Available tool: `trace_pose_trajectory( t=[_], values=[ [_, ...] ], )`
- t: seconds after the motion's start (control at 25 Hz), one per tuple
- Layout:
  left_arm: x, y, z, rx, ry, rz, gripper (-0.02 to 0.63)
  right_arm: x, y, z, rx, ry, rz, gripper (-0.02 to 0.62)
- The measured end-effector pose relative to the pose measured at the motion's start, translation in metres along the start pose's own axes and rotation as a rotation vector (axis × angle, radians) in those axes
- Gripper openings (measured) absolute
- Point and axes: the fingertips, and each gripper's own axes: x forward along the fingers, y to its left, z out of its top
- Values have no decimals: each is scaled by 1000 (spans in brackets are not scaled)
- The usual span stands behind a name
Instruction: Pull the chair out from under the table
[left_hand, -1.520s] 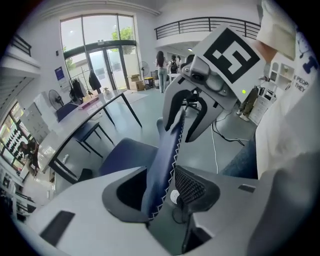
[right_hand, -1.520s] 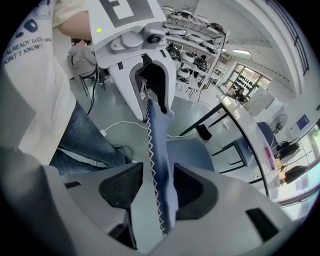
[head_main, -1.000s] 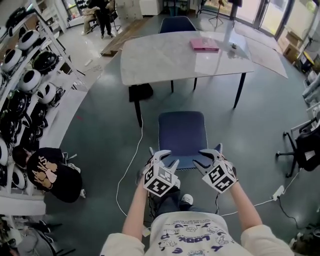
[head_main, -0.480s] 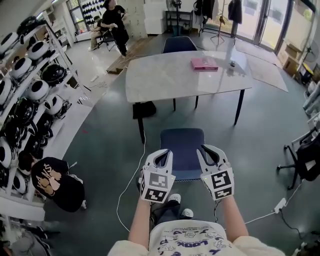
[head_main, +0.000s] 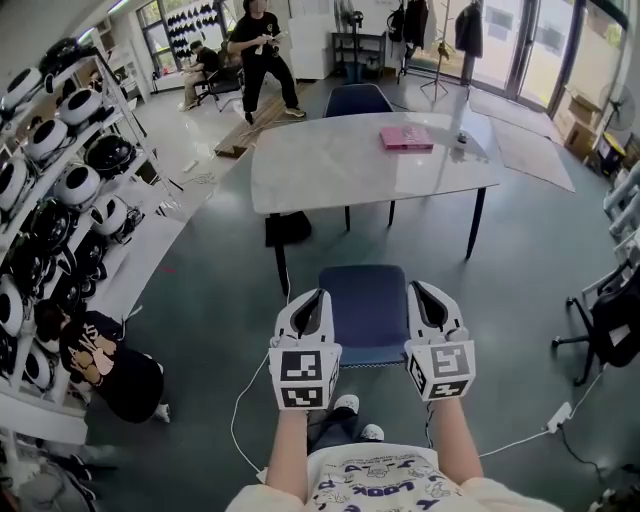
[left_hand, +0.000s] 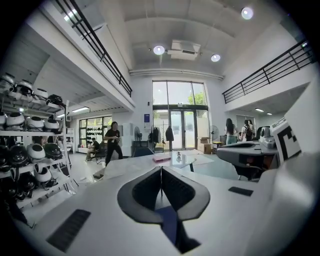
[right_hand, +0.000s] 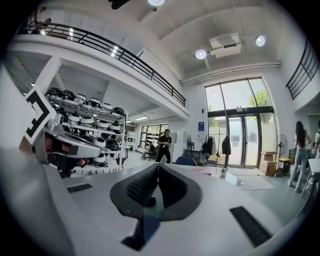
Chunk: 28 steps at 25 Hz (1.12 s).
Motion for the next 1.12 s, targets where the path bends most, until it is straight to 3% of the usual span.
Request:
trace_pose_trajectory(
  t=[0.2, 1.12],
  values=[
    [-3, 8, 8, -18, -35, 51, 21, -4, -9, -2, -15, 6, -30, 6],
    [-4, 13, -1, -38, -21, 63, 21, -6, -7, -2, 19, -1, -41, 5]
  ],
)
